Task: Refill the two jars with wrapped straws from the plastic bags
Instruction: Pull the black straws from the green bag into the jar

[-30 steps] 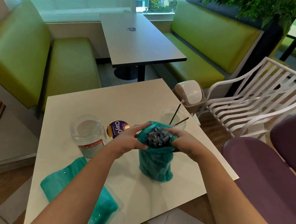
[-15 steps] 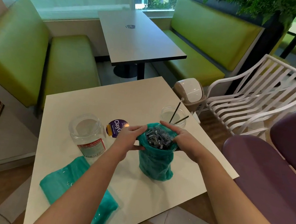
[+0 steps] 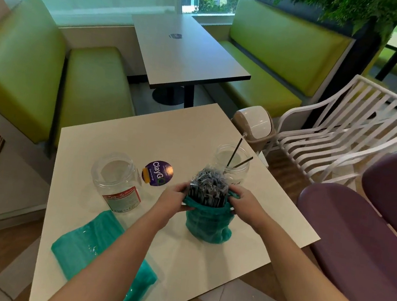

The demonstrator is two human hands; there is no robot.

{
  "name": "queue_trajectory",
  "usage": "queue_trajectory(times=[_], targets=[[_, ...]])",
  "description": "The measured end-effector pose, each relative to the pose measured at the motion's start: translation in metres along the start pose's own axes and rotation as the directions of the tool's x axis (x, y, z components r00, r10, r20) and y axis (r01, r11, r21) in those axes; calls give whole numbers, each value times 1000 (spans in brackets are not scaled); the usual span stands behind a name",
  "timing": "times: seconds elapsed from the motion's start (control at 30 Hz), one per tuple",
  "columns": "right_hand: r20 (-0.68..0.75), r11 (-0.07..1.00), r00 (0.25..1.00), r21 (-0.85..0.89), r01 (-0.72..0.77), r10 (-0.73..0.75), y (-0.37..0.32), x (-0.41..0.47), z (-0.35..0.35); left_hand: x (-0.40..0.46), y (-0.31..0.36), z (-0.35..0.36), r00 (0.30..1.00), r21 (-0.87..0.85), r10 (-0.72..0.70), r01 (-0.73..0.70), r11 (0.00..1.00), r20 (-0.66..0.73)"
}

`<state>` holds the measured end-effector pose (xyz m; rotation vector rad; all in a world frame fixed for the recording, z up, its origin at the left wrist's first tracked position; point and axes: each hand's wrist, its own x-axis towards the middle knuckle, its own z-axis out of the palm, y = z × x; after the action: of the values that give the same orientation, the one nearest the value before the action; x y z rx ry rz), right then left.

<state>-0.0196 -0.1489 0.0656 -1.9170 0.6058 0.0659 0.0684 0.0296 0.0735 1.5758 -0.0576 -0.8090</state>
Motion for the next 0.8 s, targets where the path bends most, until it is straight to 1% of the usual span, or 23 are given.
queue_trajectory(times=[0.07,0.1,0.13,0.17,0.2,0.23,0.27,0.37,0.43,0.47,0.5,0.57,0.6,0.63,0.7,0.73,0.8], targets=[[-61,998,997,49,39,-36,0,-2,-1,-1,-1,-6,997,-111,27,-18,994,72],[-79,992,996,119,50,-41,-2,-4,-3,-2,0,-10,991,-98,49,-36,995,128],[-77,981,996,189,54,-40,-3,-6,-4,-3,2,-14,980,-14,68,-67,998,188],[-65,968,997,242,59,-45,-3,-7,-5,-4,3,-15,968,127,76,-108,986,238],[-47,964,997,259,66,-56,-3,-9,-5,-5,4,-13,962,265,81,-152,952,262],[-30,967,997,244,79,-74,-2,-10,-3,-5,3,-9,965,377,82,-175,910,250],[-19,975,996,203,92,-91,0,-11,0,-2,1,-6,974,440,100,-183,879,205],[-1,993,996,79,92,-92,9,-9,10,9,-11,2,985,526,170,-163,835,36],[-9,995,995,11,104,-104,17,-7,14,25,-21,0,981,578,188,-129,806,-44],[-16,992,994,-58,110,-111,23,-5,17,31,-25,-2,977,593,204,-125,795,-66],[-27,978,993,-179,105,-111,30,-3,18,33,-25,-3,972,592,220,-131,795,-81],[-67,880,993,-471,55,-98,42,-2,20,22,-15,1,965,565,245,-151,811,-94],[-84,840,992,-541,37,-98,46,-3,21,17,-11,3,965,534,249,-169,828,-80],[-96,829,990,-559,29,-100,48,-4,21,15,-11,4,969,493,238,-176,852,-65],[-118,840,983,-540,52,-138,47,-4,21,13,-13,6,968,442,240,-187,877,-67],[-133,858,977,-508,77,-167,43,-4,21,14,-15,6,964,431,256,-200,880,-76],[-171,919,962,-370,137,-213,31,-5,21,14,-18,5,956,406,276,-215,888,-96]])
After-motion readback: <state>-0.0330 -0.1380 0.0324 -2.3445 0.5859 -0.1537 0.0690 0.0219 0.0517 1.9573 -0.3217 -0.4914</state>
